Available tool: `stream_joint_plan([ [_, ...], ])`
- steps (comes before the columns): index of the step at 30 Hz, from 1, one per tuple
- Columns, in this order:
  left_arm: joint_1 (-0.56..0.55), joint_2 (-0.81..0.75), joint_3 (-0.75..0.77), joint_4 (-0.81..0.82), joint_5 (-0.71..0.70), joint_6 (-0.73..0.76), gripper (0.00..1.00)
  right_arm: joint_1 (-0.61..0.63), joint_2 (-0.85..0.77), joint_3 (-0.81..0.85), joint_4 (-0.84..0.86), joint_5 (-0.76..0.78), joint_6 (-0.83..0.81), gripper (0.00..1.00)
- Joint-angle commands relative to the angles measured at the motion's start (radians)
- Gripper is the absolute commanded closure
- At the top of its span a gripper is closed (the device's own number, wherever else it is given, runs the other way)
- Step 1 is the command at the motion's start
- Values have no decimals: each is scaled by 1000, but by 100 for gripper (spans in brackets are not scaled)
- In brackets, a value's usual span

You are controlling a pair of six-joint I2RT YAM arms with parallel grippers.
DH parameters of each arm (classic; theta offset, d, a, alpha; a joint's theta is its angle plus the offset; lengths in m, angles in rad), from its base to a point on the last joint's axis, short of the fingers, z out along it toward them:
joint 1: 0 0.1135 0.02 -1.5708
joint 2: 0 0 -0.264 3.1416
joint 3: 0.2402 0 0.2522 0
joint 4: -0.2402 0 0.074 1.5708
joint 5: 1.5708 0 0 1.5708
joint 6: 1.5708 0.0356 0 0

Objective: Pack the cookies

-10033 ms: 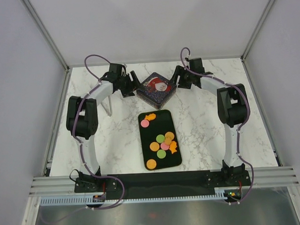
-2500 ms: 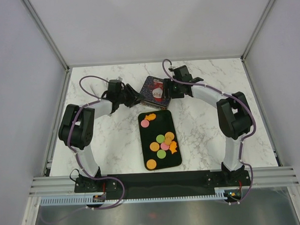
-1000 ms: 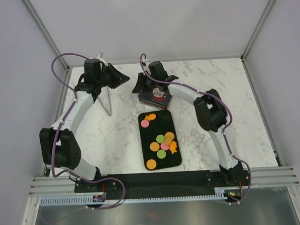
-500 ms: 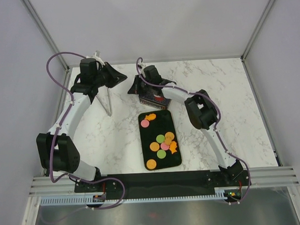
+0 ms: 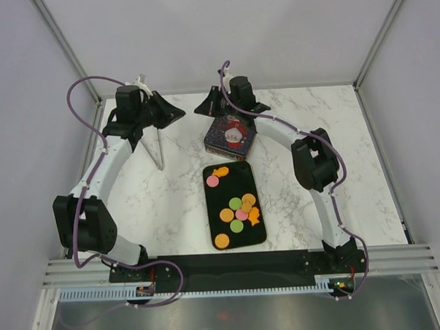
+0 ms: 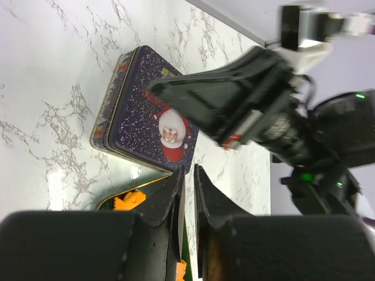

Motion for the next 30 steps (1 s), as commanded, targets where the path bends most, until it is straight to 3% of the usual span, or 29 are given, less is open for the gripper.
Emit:
stream_joint_plan([
  [1,9,-39,38,8,38,38,82,-17,-145,-80,162,-22,37,96],
  [7,12,-29,39,11,50,35,82,-9,-147,-171,201,-32,69,96],
  [12,12,-16,35,14,53,35,82,25,-55,-232,201,-11,63,97],
  [18,10,-1,35,17,56,32,82,72,101,-203,52,29,3,98],
  [26,10,8,39,17,59,33,82,69,75,-213,-34,127,-47,98],
  [30,12,14,46,20,63,33,82,57,52,-191,-32,103,-64,97],
])
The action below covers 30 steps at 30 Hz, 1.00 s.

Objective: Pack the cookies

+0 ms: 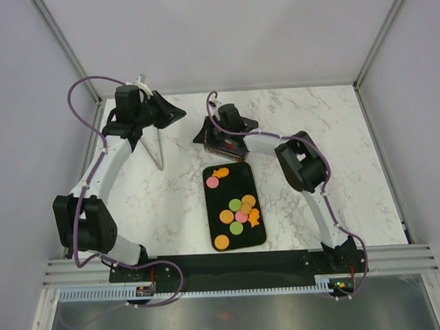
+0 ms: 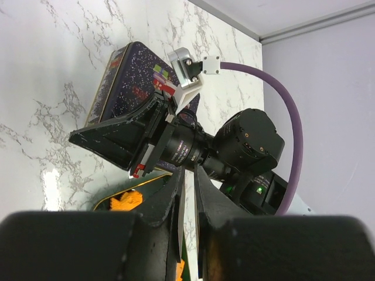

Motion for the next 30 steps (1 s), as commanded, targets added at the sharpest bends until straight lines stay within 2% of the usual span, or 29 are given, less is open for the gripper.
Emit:
stream_joint_plan([
  [1,4,12,45,19,32,35,82,-15,-8,26,-108,20,-61,97],
  [3,6,11,48,19,38,36,82,-29,-23,74,-111,2,-69,95],
  [7,6,2,51,17,56,35,82,-65,-89,140,-111,-7,-84,85],
  [10,4,-23,38,13,72,32,82,-109,-186,132,-109,3,-84,67],
  [11,4,-33,28,13,75,32,82,-121,-248,117,-109,11,-92,56],
  [13,4,-60,10,7,84,33,82,-156,-322,36,-108,35,-98,45],
  [14,4,-87,-17,5,96,36,82,-171,-362,-1,-106,49,-99,34],
  [16,1,-119,-51,-3,102,48,81,-207,-492,-137,-94,65,-101,26],
  [17,-1,-157,-86,-15,105,58,80,-220,-579,-182,-95,89,-104,16],
  [20,-2,-227,-149,-61,116,105,77,-262,-718,-373,-99,156,-128,2],
  [23,-2,-282,-202,-108,108,165,75,-279,-937,-550,-117,251,-156,2],
  [30,-1,-406,-283,-130,121,226,71,-279,-1181,-780,-312,465,-227,2],
])
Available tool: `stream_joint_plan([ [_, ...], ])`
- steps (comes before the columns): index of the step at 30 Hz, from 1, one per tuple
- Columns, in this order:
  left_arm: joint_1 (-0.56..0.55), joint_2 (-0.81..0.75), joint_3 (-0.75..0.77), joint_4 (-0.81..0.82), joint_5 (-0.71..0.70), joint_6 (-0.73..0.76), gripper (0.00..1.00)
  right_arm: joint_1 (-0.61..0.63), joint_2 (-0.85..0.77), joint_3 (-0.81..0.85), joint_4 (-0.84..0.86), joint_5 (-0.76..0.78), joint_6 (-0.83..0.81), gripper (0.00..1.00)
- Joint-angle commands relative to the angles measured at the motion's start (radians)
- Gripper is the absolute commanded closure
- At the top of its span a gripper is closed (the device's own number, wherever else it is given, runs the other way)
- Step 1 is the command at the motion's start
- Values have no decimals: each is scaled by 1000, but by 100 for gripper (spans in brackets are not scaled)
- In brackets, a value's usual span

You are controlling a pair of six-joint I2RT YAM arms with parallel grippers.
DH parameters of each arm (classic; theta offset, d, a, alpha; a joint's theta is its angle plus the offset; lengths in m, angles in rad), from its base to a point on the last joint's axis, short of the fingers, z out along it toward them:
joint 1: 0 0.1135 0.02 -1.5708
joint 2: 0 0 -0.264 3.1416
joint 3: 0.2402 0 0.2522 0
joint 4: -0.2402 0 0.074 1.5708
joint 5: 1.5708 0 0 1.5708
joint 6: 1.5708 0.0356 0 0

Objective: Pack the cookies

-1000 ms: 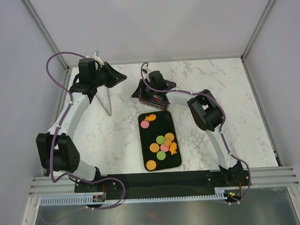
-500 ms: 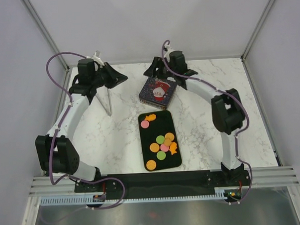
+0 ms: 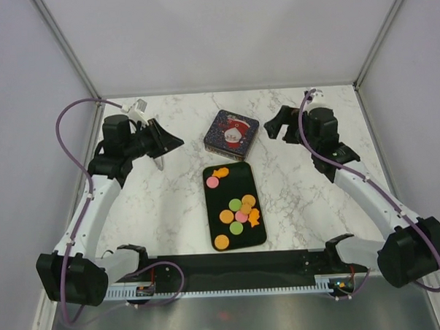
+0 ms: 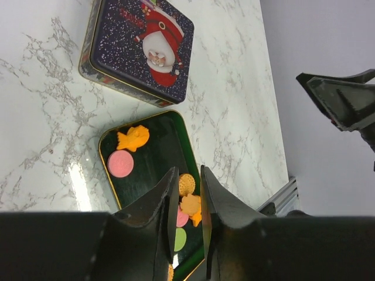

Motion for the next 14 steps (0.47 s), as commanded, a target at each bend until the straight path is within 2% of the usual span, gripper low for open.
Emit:
stream_joint_plan([
  [1,1,-47,-24,-17,29,81,71,-1,-76,-81,-109,162,-48,2],
  [5,-1,-78,-55,-16,29,99,70,0,-129,-128,-118,170,-31,2],
  [14,2,-99,-100,-20,9,136,70,0,-93,-91,-126,165,-23,2],
])
